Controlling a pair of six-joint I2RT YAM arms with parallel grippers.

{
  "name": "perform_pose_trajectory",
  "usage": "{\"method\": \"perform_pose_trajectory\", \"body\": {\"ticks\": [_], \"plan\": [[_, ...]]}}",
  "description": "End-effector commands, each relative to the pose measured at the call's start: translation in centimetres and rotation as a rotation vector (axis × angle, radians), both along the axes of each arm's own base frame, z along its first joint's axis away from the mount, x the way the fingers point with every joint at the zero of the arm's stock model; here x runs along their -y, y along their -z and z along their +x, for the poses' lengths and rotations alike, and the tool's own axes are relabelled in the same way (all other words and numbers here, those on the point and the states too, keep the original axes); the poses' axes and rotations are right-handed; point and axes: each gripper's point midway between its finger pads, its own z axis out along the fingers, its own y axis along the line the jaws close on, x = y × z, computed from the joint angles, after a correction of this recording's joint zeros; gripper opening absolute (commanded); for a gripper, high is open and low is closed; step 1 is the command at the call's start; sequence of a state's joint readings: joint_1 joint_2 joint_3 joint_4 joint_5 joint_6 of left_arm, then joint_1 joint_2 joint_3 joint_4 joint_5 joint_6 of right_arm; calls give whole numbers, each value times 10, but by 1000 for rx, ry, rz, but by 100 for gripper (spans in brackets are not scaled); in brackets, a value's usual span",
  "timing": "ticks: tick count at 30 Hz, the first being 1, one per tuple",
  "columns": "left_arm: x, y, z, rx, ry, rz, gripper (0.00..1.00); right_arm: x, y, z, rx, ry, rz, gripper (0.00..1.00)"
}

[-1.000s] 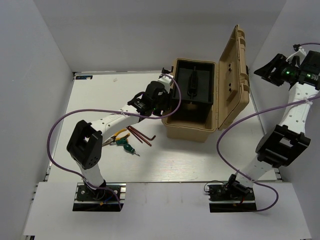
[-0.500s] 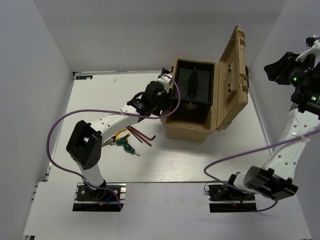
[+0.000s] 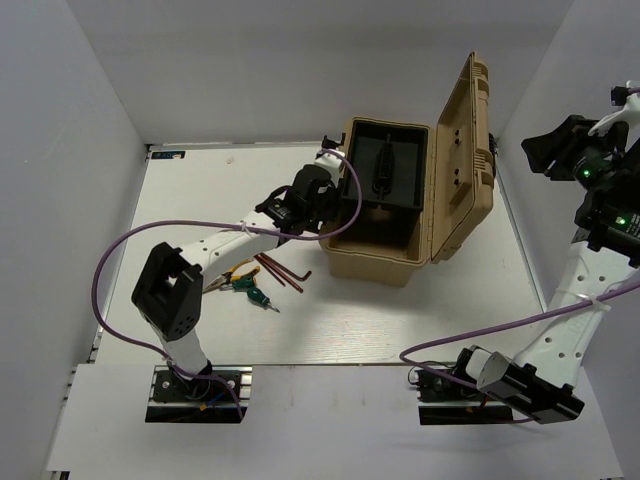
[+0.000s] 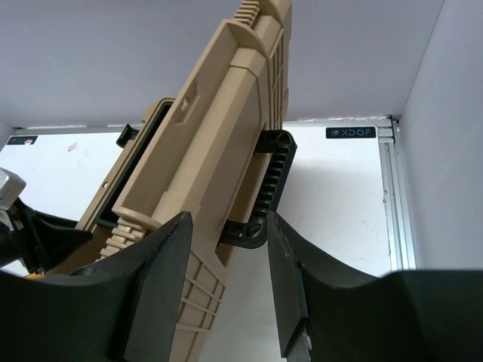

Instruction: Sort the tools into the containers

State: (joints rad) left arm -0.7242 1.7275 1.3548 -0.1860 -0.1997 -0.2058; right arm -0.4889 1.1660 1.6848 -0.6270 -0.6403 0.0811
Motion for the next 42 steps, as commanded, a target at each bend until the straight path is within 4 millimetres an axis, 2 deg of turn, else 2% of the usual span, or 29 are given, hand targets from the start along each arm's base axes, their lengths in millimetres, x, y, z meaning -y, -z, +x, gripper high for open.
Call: {"method": "perform_pose_trajectory", "body": {"ticks": [1, 2, 4, 5, 6, 7, 11, 12, 13, 15, 17, 18, 21, 23, 24, 28, 29, 32, 35, 36, 42], "plan": [[-25, 4, -20, -31, 4, 150, 51, -14, -24, -15, 69, -34, -8, 51], [-24, 0, -19, -19, 11, 155, 53, -15, -24, -16, 70, -37, -6, 51], [-24, 8, -20, -31, 13, 195, 57, -18, -27, -18, 74, -41, 3, 52], [-23, 3, -19, -18, 18, 195, 59, -18, -27, -18, 72, -44, 5, 52], [-24, 10, -20, -37, 20, 213, 59, -19, -26, -19, 70, -46, 9, 52], [-23, 7, -21, -29, 26, 226, 59, -21, -26, -20, 69, -54, 13, 52], [-20, 14, -19, -34, 25, 257, 60, -26, -29, -25, 74, -71, 21, 52], [-19, 19, -19, -42, 26, 265, 59, -27, -30, -26, 77, -71, 22, 52], [-20, 16, -17, -35, 23, 275, 57, -30, -29, -27, 73, -84, 32, 52], [-14, 13, -15, -24, 24, 273, 49, -32, -32, -30, 77, -91, 34, 52], [-13, 22, -14, -42, 26, 290, 40, -38, -36, -35, 85, -109, 40, 52], [-11, 18, -12, -34, 25, 283, 37, -40, -38, -38, 89, -114, 39, 52], [-10, 26, -11, -54, 22, 292, 26, -48, -43, -46, 94, -141, 48, 52], [-9, 26, -8, -49, 14, 295, 23, -52, -47, -52, 106, -149, 45, 52], [-7, 27, -7, -53, 9, 288, 16, -55, -47, -54, 101, -159, 49, 52], [-5, 25, -5, -65, -24, 260, 4, -62, -53, -62, 112, -179, 48, 54], [-3, 21, -3, -65, -37, 236, 2, -62, -54, -62, 112, -182, 56, 54], [-9, 30, -2, -95, -105, 242, 0, -62, -53, -62, 108, -183, 64, 54], [-14, 28, -1, -112, -195, 200, 0, -63, -49, -61, 97, -187, 74, 54], [-20, 35, -3, -131, -226, 218, 0, -63, -50, -61, 101, -188, 73, 54], [-30, 47, -11, -197, -370, 150, 0, -64, -45, -61, 91, -195, 87, 54]]}}
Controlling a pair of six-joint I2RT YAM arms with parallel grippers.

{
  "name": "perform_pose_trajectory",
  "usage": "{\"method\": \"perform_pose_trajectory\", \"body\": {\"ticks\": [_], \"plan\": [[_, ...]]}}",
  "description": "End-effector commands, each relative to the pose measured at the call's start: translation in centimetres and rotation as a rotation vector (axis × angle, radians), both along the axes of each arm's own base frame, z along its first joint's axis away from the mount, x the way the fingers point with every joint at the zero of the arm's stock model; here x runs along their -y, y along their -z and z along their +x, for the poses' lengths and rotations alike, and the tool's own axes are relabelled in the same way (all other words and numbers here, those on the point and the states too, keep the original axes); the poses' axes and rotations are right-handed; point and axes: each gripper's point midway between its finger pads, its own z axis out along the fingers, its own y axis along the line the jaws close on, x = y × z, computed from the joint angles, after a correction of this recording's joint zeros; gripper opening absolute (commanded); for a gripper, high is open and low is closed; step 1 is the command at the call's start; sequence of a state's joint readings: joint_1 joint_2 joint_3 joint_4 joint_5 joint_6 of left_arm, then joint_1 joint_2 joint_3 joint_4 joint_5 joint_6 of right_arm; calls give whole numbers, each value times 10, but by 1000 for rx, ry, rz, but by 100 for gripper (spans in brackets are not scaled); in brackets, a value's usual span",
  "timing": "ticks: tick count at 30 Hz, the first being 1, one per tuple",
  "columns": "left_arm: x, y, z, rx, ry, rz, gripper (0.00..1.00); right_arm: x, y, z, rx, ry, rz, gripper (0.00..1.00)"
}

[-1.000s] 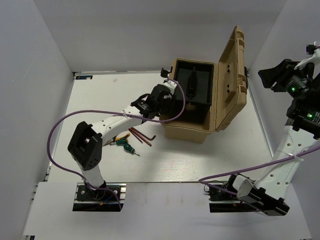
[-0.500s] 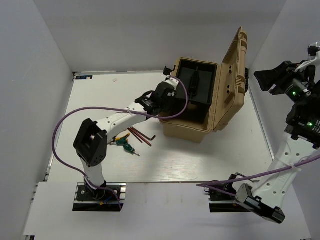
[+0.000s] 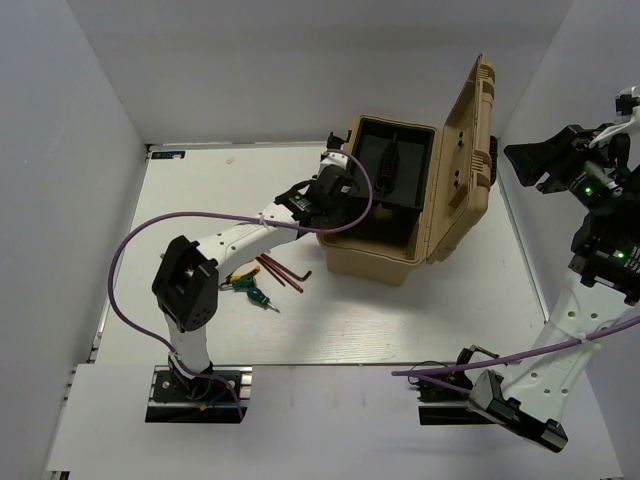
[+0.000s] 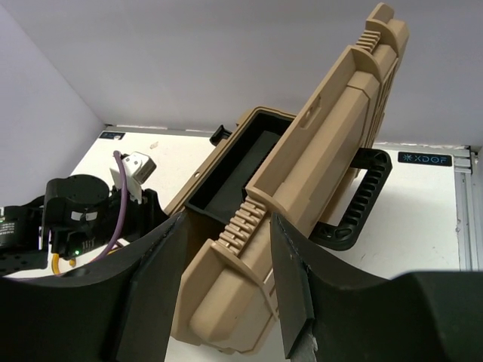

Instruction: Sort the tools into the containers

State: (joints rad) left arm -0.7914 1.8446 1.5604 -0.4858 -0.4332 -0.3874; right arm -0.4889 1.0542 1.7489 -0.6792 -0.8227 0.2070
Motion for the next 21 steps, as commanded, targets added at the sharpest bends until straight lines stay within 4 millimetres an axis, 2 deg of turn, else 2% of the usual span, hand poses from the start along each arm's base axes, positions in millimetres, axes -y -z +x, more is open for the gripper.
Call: {"method": "perform_pose_trajectory", "body": {"ticks": [1, 8, 13, 14, 21], "plan": [[-28, 33, -6, -85, -179, 34, 0, -6, -2, -3, 11, -28, 11, 54], [-39, 36, -5, -107, -274, -8, 0, -7, -3, -5, 12, -29, 14, 54], [-39, 40, -6, -125, -308, -28, 0, -8, -4, -7, 11, -32, 17, 54], [-41, 46, -9, -143, -310, -5, 0, -8, -4, -7, 12, -31, 16, 54], [-39, 46, -3, -124, -246, 52, 0, -9, -3, -7, 6, -34, 21, 54]]}}
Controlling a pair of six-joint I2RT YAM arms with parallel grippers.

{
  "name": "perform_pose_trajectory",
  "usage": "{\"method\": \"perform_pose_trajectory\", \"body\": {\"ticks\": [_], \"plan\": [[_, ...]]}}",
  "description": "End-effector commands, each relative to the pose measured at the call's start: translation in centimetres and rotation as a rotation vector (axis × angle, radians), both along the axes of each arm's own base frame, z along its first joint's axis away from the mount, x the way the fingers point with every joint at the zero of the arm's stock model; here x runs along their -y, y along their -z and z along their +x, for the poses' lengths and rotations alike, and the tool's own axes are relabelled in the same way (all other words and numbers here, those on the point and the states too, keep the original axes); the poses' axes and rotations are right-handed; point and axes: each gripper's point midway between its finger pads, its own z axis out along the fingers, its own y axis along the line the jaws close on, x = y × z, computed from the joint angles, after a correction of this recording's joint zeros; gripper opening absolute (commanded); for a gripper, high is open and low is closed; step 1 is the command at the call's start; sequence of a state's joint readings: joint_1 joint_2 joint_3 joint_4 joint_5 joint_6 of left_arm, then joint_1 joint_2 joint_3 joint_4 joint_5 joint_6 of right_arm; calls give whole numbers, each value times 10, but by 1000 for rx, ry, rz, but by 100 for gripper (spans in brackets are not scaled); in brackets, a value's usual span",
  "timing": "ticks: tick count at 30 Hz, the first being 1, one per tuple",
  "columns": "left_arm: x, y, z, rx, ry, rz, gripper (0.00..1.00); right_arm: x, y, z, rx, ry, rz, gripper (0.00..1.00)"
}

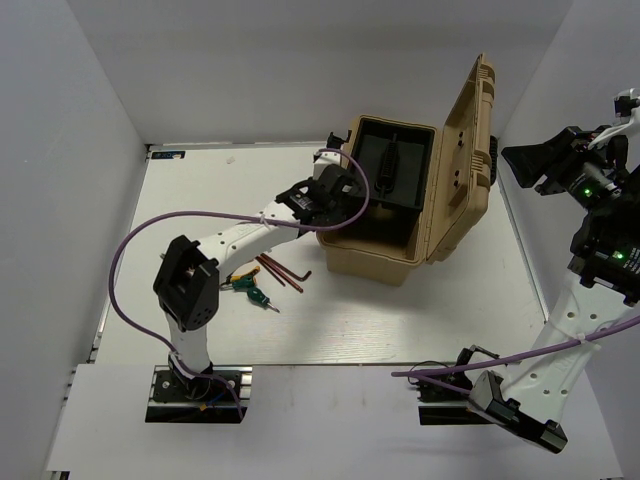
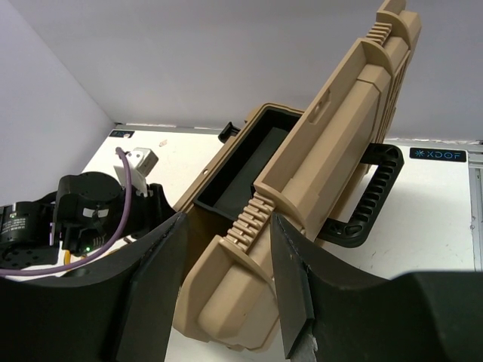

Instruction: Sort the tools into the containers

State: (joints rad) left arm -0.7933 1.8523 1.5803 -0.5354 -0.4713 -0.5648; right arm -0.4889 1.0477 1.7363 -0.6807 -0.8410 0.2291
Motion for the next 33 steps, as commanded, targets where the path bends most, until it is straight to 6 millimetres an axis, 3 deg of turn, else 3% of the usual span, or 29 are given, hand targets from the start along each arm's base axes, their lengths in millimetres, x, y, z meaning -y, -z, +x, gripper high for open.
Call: {"method": "perform_pose_trajectory", "body": {"ticks": [1, 3, 4, 7, 14, 19, 23, 26, 27, 28, 31, 33], "plan": [[-37, 44, 2, -93, -72, 172, 1, -4, -7, -4, 25, -13, -7, 54], [-36, 42, 6, -85, -40, 204, 7, -4, -7, -5, 28, -13, -10, 54], [-35, 38, 8, -77, 3, 233, 17, -3, -7, -4, 28, -11, -10, 54], [-36, 38, 10, -72, 50, 286, 31, -4, -6, -5, 24, -13, -6, 54], [-39, 55, 4, -82, 130, 343, 62, -4, -7, -3, 28, -19, -4, 54], [-34, 54, 6, -72, 179, 345, 72, -4, -5, -3, 21, -16, -2, 54], [-28, 52, 11, -52, 209, 354, 71, -4, -4, -4, 19, -17, 0, 54], [-27, 54, 13, -57, 217, 367, 60, -4, -3, -3, 16, -14, -1, 54], [-27, 54, 13, -57, 217, 367, 53, -3, -3, -4, 21, -10, -8, 54], [-28, 55, 12, -64, 219, 372, 38, -3, -2, -4, 17, -10, -4, 54], [-28, 58, 7, -89, 204, 352, 15, -3, -2, -4, 17, -10, -6, 54], [-29, 62, 2, -117, 190, 336, 5, -3, -2, -4, 17, -11, -4, 54]]}}
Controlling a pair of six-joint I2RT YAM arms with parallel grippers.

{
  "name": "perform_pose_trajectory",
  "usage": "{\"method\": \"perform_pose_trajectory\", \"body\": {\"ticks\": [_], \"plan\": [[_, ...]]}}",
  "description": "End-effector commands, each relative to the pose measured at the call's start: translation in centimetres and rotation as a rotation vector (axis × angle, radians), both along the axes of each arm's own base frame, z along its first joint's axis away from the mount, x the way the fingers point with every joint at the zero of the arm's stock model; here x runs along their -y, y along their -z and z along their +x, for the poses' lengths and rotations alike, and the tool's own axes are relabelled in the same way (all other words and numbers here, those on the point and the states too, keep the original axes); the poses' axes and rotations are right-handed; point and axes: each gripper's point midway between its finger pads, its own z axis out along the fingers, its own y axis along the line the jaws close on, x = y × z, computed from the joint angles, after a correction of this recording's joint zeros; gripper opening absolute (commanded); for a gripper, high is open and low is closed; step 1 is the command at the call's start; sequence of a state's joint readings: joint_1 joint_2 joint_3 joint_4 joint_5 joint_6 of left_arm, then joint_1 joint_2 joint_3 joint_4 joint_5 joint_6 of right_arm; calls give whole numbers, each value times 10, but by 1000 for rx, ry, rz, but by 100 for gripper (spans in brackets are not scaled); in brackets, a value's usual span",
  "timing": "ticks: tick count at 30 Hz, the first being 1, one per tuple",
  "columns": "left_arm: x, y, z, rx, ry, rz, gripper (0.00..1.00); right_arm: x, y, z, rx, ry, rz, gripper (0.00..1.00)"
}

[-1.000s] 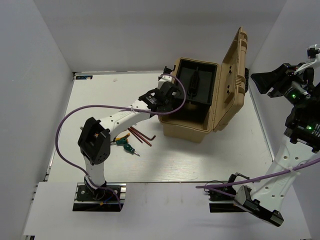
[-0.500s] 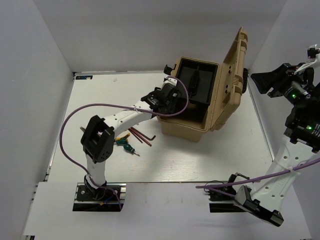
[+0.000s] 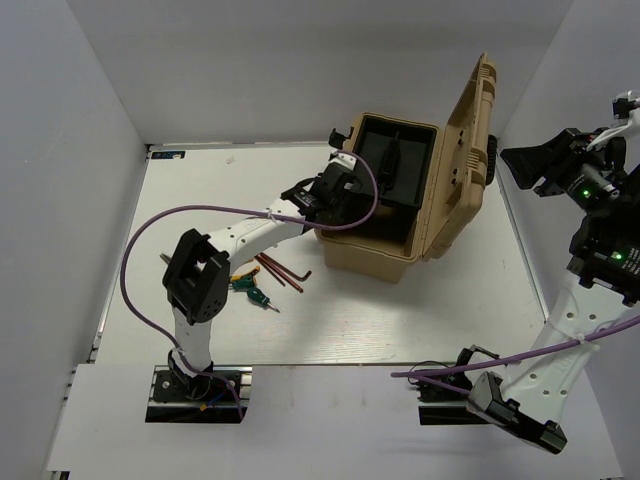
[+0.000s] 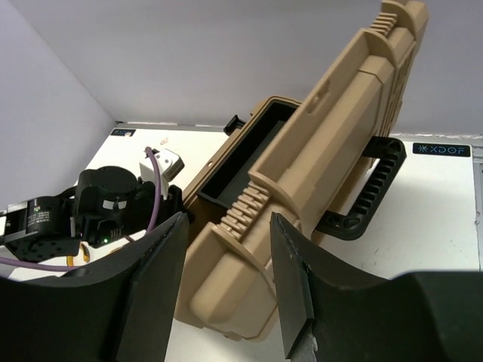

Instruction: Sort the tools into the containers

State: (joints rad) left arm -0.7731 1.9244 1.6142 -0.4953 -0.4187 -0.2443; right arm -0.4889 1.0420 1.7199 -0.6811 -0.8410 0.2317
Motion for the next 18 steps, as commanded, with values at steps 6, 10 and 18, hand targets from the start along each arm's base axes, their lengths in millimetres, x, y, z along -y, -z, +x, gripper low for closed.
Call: {"method": "perform_pose_trajectory", "body": {"ticks": [6, 10, 18], "plan": [[-35, 43, -29, -168, -218, 7, 0, -5, -3, -5, 21, -17, -6, 54], [-47, 44, -46, -179, -293, -69, 0, -5, 0, -6, 22, -15, -13, 54], [-49, 42, -68, -183, -295, -164, 0, -6, -2, -6, 28, -23, -5, 54]]}}
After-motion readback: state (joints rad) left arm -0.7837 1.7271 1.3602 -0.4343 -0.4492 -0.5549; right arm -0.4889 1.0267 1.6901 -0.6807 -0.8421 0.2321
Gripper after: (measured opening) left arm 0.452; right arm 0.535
